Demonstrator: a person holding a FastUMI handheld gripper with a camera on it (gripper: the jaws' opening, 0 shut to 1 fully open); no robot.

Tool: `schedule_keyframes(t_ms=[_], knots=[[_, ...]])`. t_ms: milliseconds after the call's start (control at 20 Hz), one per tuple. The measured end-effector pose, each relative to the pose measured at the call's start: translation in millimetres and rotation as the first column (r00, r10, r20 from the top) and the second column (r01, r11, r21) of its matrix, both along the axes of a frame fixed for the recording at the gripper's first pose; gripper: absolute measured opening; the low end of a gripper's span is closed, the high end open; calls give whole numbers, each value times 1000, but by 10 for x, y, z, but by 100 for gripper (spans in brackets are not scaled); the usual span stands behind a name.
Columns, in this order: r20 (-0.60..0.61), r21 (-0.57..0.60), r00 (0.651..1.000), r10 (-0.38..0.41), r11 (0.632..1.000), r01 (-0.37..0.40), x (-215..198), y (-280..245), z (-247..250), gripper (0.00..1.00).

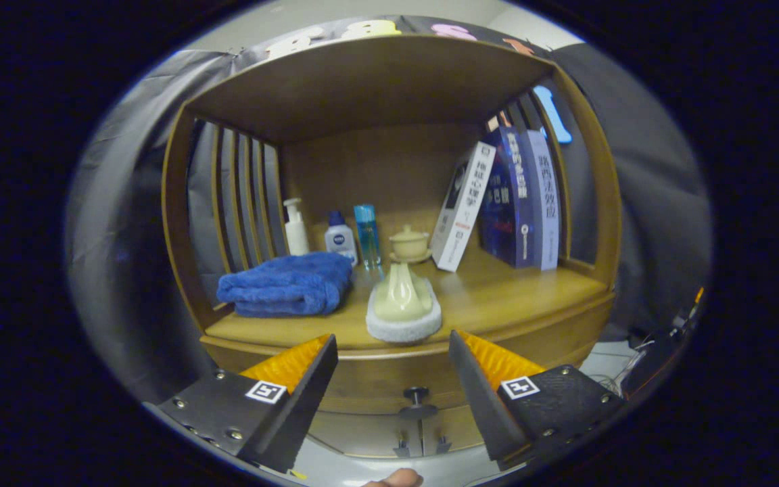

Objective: Pull open the drawer, take out the items inside it, and place them on the countertop above the cabinet.

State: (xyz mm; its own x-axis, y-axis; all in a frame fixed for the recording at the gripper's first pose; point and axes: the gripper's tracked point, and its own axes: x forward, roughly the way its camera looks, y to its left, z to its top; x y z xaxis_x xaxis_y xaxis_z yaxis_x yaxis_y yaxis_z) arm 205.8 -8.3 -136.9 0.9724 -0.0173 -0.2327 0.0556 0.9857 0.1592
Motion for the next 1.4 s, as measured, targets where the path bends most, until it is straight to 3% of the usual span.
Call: schedule_keyframes(t_ms=[300, 400, 800, 1100, 1400], knots=[[95, -90, 995, -6, 996, 14, -312, -84, 841, 99], [98, -111, 994, -47, 992, 58, -449, -212, 1041, 99], [168, -78, 981, -96, 991, 111, -1137, -445, 1670, 99], [197, -90, 975, -98, 989, 118, -1654, -473, 1772, 99], [180, -139, 981, -69, 986, 95, -1830, -370, 1663, 99]])
